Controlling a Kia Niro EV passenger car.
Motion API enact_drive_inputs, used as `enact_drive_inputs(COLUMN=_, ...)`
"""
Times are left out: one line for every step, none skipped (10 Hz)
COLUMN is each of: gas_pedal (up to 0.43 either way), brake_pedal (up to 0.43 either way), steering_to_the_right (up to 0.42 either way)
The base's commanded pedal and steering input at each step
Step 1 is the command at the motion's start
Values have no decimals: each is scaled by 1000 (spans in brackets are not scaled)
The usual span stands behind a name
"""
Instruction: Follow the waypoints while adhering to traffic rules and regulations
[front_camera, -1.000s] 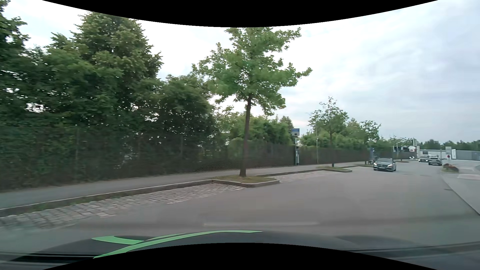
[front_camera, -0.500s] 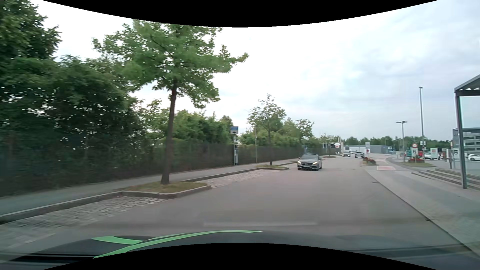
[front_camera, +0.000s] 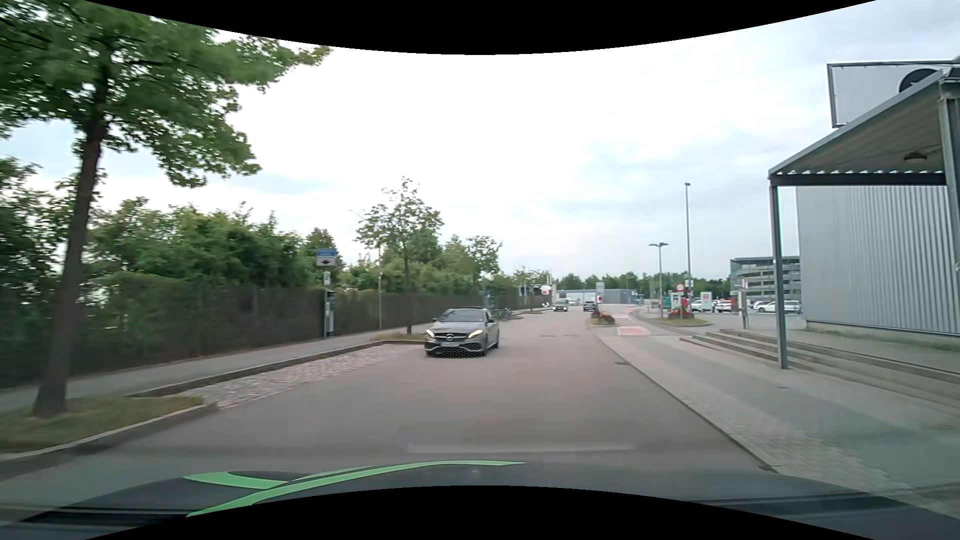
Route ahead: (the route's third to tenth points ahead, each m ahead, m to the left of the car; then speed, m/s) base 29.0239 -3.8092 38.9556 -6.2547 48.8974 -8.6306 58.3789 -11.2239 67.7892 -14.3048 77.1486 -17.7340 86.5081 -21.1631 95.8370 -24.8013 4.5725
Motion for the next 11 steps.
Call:
enact_drive_inputs(gas_pedal=169, brake_pedal=0, steering_to_the_right=343)
enact_drive_inputs(gas_pedal=189, brake_pedal=0, steering_to_the_right=259)
enact_drive_inputs(gas_pedal=189, brake_pedal=0, steering_to_the_right=196)
enact_drive_inputs(gas_pedal=197, brake_pedal=0, steering_to_the_right=132)
enact_drive_inputs(gas_pedal=209, brake_pedal=0, steering_to_the_right=89)
enact_drive_inputs(gas_pedal=209, brake_pedal=0, steering_to_the_right=70)
enact_drive_inputs(gas_pedal=209, brake_pedal=0, steering_to_the_right=49)
enact_drive_inputs(gas_pedal=209, brake_pedal=0, steering_to_the_right=28)
enact_drive_inputs(gas_pedal=209, brake_pedal=0, steering_to_the_right=16)
enact_drive_inputs(gas_pedal=209, brake_pedal=0, steering_to_the_right=8)
enact_drive_inputs(gas_pedal=209, brake_pedal=0, steering_to_the_right=7)
